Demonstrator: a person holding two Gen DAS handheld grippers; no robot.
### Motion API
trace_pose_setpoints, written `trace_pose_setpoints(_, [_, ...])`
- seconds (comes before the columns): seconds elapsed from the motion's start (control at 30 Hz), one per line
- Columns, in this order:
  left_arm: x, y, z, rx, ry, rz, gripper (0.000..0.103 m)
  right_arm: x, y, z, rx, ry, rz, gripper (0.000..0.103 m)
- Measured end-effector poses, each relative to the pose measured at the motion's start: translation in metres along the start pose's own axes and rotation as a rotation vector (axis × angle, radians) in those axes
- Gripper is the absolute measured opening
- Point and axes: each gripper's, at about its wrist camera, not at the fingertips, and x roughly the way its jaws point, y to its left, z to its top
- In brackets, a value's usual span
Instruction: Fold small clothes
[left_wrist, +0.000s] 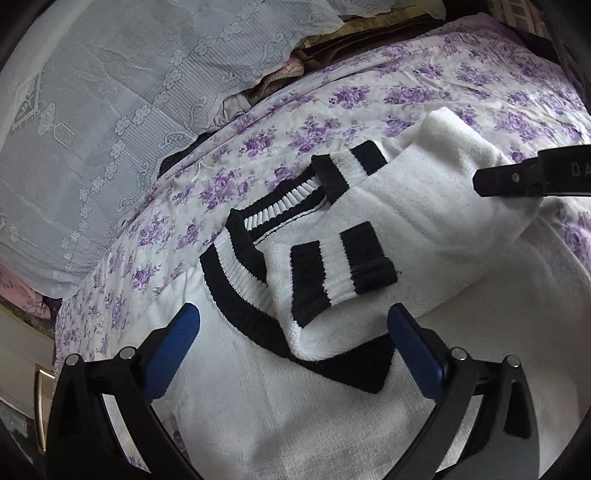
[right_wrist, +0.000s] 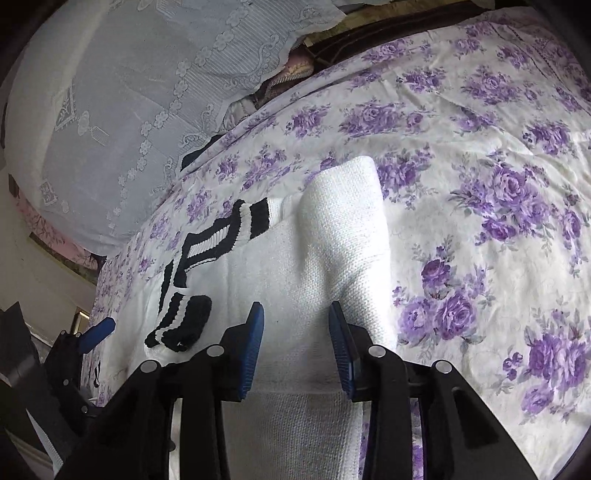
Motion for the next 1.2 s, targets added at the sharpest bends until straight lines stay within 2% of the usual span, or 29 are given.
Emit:
trace_pose_setpoints(0.17, [0.017,0.000,0.009,-0.037,0.028,-0.006,0.099,0.001,-0.002,-0.001,0.002,0.000,0.012,0.037])
trace_pose_setpoints(0.23, [0.020,0.007,0.006,-0.071,0.026,0.006,0.081,0.002,-0.003,-0.001,-0.001,0.000,0.016,0.038])
trace_pose_setpoints(0.27, [0.022,0.014,0.004,-0.103,0.043,-0.019,0.054,0.002,-0.003,-0.001,-0.002,-0.001,0.018,0.038])
trace_pose_setpoints(0.3, [0.025,0.024,0.000,-0.147,0.064,-0.053,0.037,0.002,-0.004,-0.001,-0.003,-0.002,0.018,0.038])
trace_pose_setpoints(0.37, [0.028,0.050,-0.011,-0.258,0.080,-0.089,0.031,0.002,-0.003,-0.001,-0.009,-0.004,0.017,0.038])
trace_pose_setpoints(0.4, [0.029,0.063,-0.018,-0.309,0.084,-0.085,0.030,0.002,-0.003,-0.001,-0.013,-0.006,0.015,0.038])
trace_pose_setpoints(0.43, [0.031,0.077,-0.027,-0.369,0.091,-0.116,0.031,0.002,-0.003,-0.002,-0.018,-0.007,0.013,0.038])
trace_pose_setpoints(0.5, [0.038,0.098,-0.046,-0.479,0.114,-0.257,0.036,0.003,-0.001,-0.002,-0.030,-0.009,0.006,0.038])
trace_pose_setpoints(0.53, [0.043,0.104,-0.054,-0.517,0.132,-0.298,0.039,0.002,0.000,-0.003,-0.038,-0.011,0.002,0.039])
trace_pose_setpoints(0.6, [0.047,0.109,-0.067,-0.559,0.139,-0.286,0.063,0.002,0.003,-0.003,-0.050,-0.014,0.000,0.040])
trace_pose_setpoints(0.67, [0.046,0.111,-0.074,-0.583,0.129,-0.266,0.074,0.000,0.004,-0.003,-0.055,-0.021,-0.001,0.040])
trace_pose_setpoints(0.77, [0.039,0.119,-0.075,-0.609,0.097,-0.290,0.075,-0.008,0.006,-0.001,-0.057,-0.045,0.004,0.040])
trace_pose_setpoints(0.87, [0.036,0.123,-0.067,-0.577,0.083,-0.222,0.075,-0.016,0.015,0.007,-0.079,-0.083,0.001,0.042])
trace_pose_setpoints(0.93, [0.041,0.123,-0.061,-0.557,0.092,-0.190,0.067,-0.015,0.020,0.016,-0.082,-0.088,-0.008,0.041])
trace_pose_setpoints(0.97, [0.046,0.124,-0.058,-0.550,0.103,-0.181,0.057,-0.014,0.023,0.021,-0.081,-0.090,-0.013,0.040])
trace_pose_setpoints(1.0, [0.050,0.124,-0.058,-0.549,0.113,-0.175,0.052,-0.011,0.026,0.027,-0.085,-0.094,-0.018,0.040])
trace_pose_setpoints(1.07, [0.057,0.125,-0.063,-0.555,0.121,-0.140,0.053,-0.003,0.029,0.037,-0.086,-0.098,-0.034,0.039])
trace_pose_setpoints(1.17, [0.061,0.128,-0.072,-0.562,0.116,-0.102,0.064,0.024,0.013,0.044,-0.050,-0.052,-0.135,0.039])
trace_pose_setpoints(1.2, [0.061,0.130,-0.073,-0.565,0.115,-0.096,0.065,0.035,0.001,0.043,-0.021,-0.019,-0.158,0.033])
